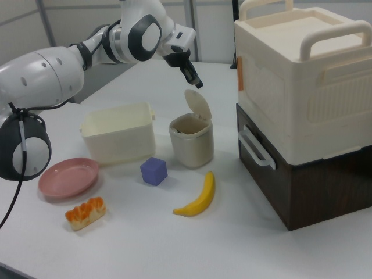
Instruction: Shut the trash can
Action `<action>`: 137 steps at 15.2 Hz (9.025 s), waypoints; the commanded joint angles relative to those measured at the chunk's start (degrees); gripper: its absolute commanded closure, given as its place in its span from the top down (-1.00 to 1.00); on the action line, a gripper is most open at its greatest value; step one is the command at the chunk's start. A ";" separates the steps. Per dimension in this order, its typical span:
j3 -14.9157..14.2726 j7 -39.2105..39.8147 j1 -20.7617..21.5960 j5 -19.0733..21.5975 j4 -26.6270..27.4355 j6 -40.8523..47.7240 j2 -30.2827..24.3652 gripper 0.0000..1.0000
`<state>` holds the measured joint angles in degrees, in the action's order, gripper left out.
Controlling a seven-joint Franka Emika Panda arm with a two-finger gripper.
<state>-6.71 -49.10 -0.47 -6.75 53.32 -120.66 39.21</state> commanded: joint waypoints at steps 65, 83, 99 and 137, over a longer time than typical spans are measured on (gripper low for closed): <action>0.12 4.99 7.41 -19.43 33.78 -5.91 -12.31 -1.00; 0.03 5.33 4.25 -12.85 27.89 -6.35 -15.91 -1.00; -0.14 51.72 0.38 6.75 31.76 23.52 -32.26 -0.03; -2.16 51.12 1.96 10.09 39.67 25.03 -39.91 1.00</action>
